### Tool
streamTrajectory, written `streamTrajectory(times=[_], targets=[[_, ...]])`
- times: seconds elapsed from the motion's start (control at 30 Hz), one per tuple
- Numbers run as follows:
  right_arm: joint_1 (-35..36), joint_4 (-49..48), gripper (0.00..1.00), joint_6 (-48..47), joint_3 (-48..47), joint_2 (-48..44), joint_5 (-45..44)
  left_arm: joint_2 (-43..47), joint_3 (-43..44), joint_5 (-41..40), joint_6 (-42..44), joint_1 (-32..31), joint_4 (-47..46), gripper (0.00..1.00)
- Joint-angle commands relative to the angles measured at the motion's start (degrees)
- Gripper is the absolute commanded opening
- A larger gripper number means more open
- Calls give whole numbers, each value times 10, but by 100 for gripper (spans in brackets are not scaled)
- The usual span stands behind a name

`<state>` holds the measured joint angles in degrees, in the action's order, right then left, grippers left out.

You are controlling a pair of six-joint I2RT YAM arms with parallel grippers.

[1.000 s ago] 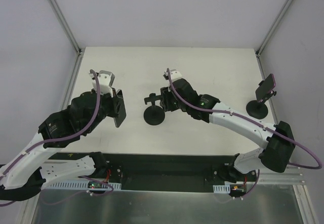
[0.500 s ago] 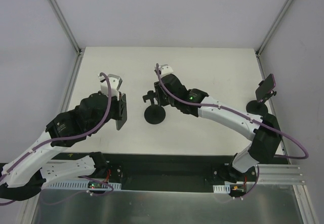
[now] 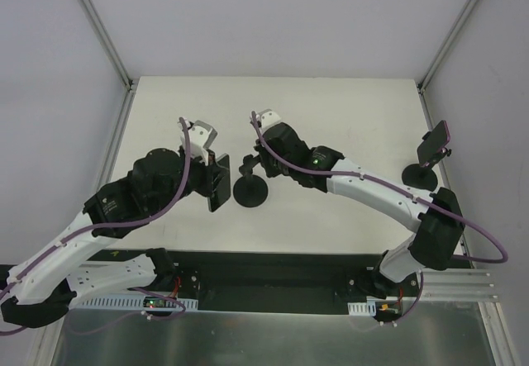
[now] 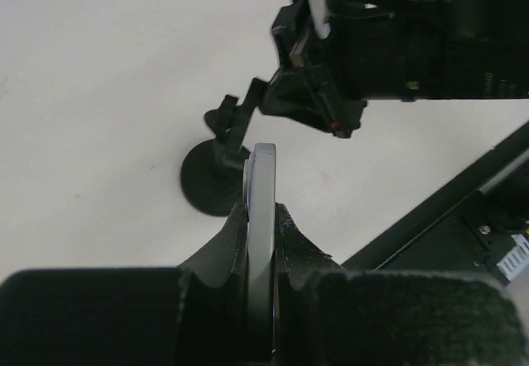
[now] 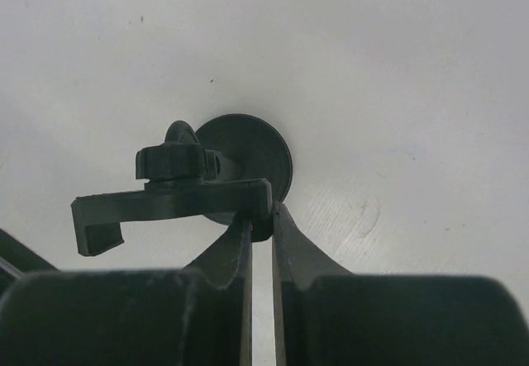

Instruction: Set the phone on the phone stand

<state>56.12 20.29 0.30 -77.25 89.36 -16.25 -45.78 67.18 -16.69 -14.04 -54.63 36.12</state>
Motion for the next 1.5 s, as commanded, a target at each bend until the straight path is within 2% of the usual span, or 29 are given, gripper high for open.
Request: streamTrajectory(times=[0.0, 0.07, 0.1, 0.2, 0.27, 0.53, 0.67, 0.73, 0.93, 1.47], targets=[[-8, -34, 1, -64, 11, -64, 95, -10, -20, 132, 34, 8, -167, 0], [-19, -39, 1, -71, 25, -79, 178, -7, -37, 192, 40, 12, -220, 0], [-37, -46, 1, -75, 31, -85, 220, -7, -59, 256, 45, 12, -277, 0], [-64, -70, 1, -99, 65, -104, 350, -17, -99, 375, 55, 13, -388, 0], [-78, -62, 1, -117, 71, -106, 426, -39, -110, 409, 65, 13, -423, 0], [-137, -66, 1, -144, 98, -116, 576, -156, -99, 548, 140, 20, -519, 0], [-149, -68, 1, -152, 105, -118, 623, -212, -78, 657, 155, 59, -534, 0], [-150, -68, 1, -152, 107, -121, 627, -236, -58, 676, 148, 86, -531, 0], [-152, -71, 1, -153, 112, -125, 619, -272, -28, 669, 162, 108, -487, 0], [-171, -88, 1, -137, 119, -119, 616, -232, -59, 639, 198, 146, -399, 0]])
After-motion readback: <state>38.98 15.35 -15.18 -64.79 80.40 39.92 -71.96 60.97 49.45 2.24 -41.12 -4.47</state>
